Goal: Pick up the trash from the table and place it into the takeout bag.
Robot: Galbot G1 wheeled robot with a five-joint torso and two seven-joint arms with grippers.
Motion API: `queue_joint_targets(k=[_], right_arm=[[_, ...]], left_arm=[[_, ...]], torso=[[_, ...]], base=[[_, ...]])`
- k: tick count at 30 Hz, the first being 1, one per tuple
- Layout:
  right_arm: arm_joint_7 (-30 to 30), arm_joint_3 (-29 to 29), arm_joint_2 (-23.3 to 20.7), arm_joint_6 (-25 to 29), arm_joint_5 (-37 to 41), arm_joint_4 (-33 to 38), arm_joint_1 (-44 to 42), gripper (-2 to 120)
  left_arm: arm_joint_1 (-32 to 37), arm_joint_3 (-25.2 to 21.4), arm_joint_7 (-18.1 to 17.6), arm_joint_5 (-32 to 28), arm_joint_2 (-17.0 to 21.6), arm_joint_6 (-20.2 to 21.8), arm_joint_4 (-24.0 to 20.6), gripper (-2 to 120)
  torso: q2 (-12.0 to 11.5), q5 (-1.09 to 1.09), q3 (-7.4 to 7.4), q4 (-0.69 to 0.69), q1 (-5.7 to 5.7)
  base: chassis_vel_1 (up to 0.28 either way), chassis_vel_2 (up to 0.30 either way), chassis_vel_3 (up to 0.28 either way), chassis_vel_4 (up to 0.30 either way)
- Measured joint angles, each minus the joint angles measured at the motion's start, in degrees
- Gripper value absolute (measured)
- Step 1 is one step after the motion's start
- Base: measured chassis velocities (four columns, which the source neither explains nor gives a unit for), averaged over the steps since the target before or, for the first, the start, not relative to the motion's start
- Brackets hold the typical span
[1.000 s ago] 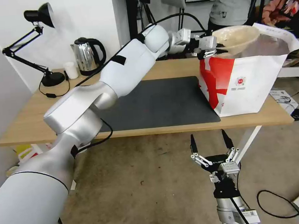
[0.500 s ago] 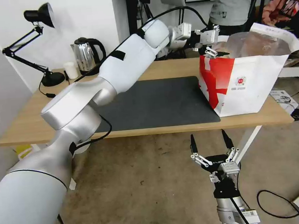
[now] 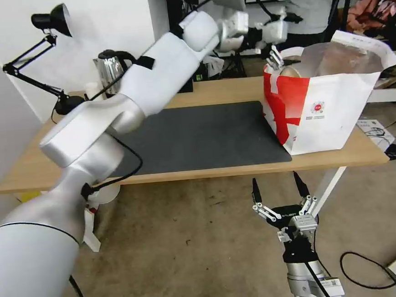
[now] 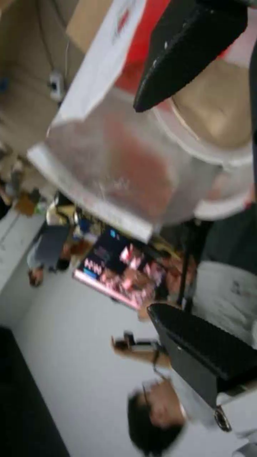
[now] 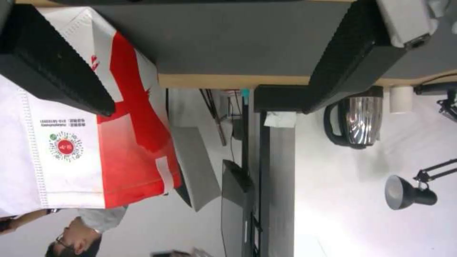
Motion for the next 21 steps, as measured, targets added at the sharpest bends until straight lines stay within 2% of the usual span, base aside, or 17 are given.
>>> queue_joint_targets(k=[1, 4, 5, 9, 11, 13, 15, 18, 19, 20, 21], right_arm=[[0.0, 0.0, 0.0, 0.0, 0.0, 0.0, 0.0, 100], [0.0, 0.0, 0.0, 0.0, 0.0, 0.0, 0.0, 100], [0.0, 0.0, 0.0, 0.0, 0.0, 0.0, 0.0, 100], [0.0, 0.0, 0.0, 0.0, 0.0, 0.0, 0.0, 100], [0.0, 0.0, 0.0, 0.0, 0.0, 0.0, 0.0, 100], [0.0, 0.0, 0.0, 0.0, 0.0, 0.0, 0.0, 100], [0.0, 0.0, 0.0, 0.0, 0.01, 0.0, -0.01, 100], [0.0, 0.0, 0.0, 0.0, 0.0, 0.0, 0.0, 100], [0.0, 0.0, 0.0, 0.0, 0.01, 0.0, 0.0, 100], [0.0, 0.0, 0.0, 0.0, 0.01, 0.0, 0.0, 100], [0.0, 0.0, 0.0, 0.0, 0.0, 0.0, 0.0, 100]], left_arm=[[0.0, 0.0, 0.0, 0.0, 0.0, 0.0, 0.0, 100], [0.29, -2.35, -1.57, -1.86, 4.19, 1.62, -3.95, 100], [0.29, -2.35, -1.57, -1.86, 4.19, 1.62, -3.95, 100], [1.15, -5.07, -4.47, -4.97, 10.87, 3.62, -9.72, 100], [1.26, -5.57, -4.67, -5.13, 11.62, 3.81, -10.27, 100], [2.16, -8.11, -6.33, -6.51, 15.92, 5.08, -13.61, 100], [2.55, -8.75, -7.03, -7.2, 17.17, 5.72, -14.73, 100], [4.05, -10.49, -9.32, -9.31, 20.77, 7.39, -18.61, 100], [5.36, -11.52, -10.96, -10.28, 23.03, 8.42, -21.22, 100], [5.36, -11.52, -10.96, -10.28, 23.03, 8.42, -21.22, 100], [6.58, -12.51, -12.15, -10.95, 24.66, 9.25, -23.31, 100]], torso=[[0.0, 0.0, 0.0, 0.0, 0.0], [0.0, -0.01, 0.0, 0.02, 0.0], [0.0, -0.01, 0.0, 0.02, 0.0], [0.0, -0.02, 0.0, 0.0, 0.0], [0.0, -0.02, 0.0, 0.0, 0.0], [0.0, -0.01, -0.01, 0.02, 0.0], [0.01, -0.02, 0.0, 0.02, 0.0], [0.0, -0.02, -0.01, 0.02, 0.0], [0.0, 0.0, -0.01, 0.0, -0.01], [0.0, 0.0, -0.01, 0.0, -0.01], [0.0, 0.0, -0.01, 0.0, 0.0]], base=[[0.0, 0.0, 0.0, 0.0], [0.0, 0.0, 0.0, 0.0], [0.0, 0.0, 0.0, 0.0], [0.0, 0.0, 0.0, 0.0], [0.0, 0.0, 0.0, 0.0], [0.0, 0.0, 0.0, 0.0], [0.0, 0.0, 0.0, 0.0], [0.0, 0.0, 0.0, 0.0], [0.0, 0.0, 0.0, 0.0], [0.0, 0.0, 0.0, 0.0], [0.0, 0.0, 0.0, 0.0]])
